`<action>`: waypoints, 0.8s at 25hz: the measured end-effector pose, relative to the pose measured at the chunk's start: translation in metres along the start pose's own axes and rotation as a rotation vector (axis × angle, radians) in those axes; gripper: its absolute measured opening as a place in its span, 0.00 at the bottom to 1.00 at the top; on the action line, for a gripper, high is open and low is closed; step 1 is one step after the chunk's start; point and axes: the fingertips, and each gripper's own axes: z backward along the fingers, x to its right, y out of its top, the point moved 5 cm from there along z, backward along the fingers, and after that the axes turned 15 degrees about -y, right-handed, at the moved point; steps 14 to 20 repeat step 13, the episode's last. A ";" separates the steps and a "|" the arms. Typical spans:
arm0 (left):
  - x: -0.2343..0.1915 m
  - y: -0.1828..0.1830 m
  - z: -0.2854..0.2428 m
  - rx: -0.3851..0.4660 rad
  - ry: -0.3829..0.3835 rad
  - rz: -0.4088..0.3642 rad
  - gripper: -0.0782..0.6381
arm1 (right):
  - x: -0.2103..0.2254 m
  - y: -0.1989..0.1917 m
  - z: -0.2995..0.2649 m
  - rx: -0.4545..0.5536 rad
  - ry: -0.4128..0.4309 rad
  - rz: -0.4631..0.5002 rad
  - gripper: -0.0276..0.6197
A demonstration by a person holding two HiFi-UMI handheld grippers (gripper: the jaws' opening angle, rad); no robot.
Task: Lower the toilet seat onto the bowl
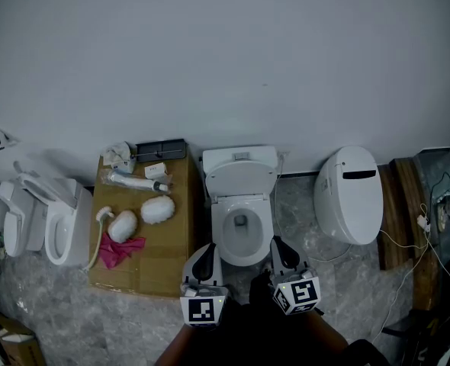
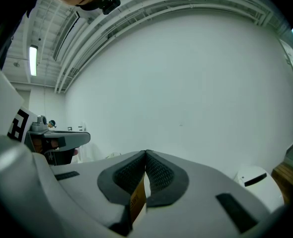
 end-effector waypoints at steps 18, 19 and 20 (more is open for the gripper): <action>0.005 -0.001 0.007 0.008 -0.011 -0.032 0.12 | -0.003 0.000 0.010 0.018 0.007 0.011 0.08; 0.005 -0.001 0.007 0.008 -0.011 -0.032 0.12 | -0.003 0.000 0.010 0.018 0.007 0.011 0.08; 0.005 -0.001 0.007 0.008 -0.011 -0.032 0.12 | -0.003 0.000 0.010 0.018 0.007 0.011 0.08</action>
